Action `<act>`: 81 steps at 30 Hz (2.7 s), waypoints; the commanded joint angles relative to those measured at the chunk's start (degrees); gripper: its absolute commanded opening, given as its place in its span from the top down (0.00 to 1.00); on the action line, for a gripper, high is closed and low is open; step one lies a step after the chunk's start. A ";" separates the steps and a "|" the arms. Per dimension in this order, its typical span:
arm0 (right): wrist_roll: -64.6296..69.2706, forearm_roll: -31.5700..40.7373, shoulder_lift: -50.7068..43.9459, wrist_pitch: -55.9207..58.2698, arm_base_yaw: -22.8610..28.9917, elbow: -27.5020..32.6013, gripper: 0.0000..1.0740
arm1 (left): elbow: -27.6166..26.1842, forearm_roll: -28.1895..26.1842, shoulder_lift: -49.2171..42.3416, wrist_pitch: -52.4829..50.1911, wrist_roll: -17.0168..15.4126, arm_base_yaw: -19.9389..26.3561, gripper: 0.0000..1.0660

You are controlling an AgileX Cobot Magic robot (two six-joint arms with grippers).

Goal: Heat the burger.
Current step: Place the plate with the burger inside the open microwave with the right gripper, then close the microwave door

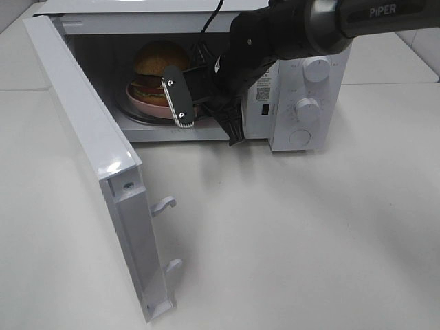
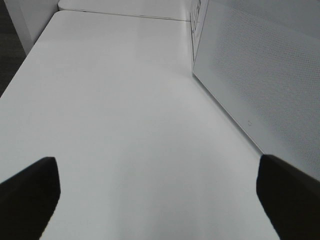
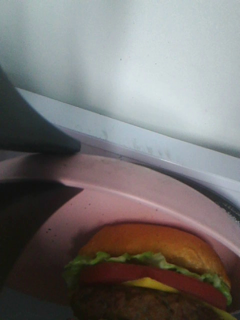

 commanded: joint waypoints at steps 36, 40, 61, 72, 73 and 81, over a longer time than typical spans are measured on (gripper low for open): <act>8.14 -0.92 -6.53 -4.01 1.38 7.79 0.39 | 0.06 0.29 -0.74 -0.97 -0.29 -0.06 0.06; 8.14 -0.92 -9.00 -7.62 1.95 11.29 0.31 | 0.06 0.29 -0.74 -0.97 -0.29 -0.06 0.06; 7.51 -0.92 -23.49 -23.32 2.01 32.20 0.29 | 0.06 0.29 -0.74 -0.97 -0.29 -0.06 0.06; 19.42 -0.86 -31.86 -22.46 2.01 38.39 0.29 | 0.06 0.29 -0.74 -0.97 -0.29 -0.06 0.06; 26.13 -0.92 -33.63 -21.31 2.01 38.96 0.29 | 0.06 0.29 -0.74 -0.97 -0.29 -0.06 0.06; 47.96 -0.92 -40.11 -13.81 2.01 40.45 0.29 | 0.06 0.29 -0.74 -0.97 -0.29 -0.06 0.06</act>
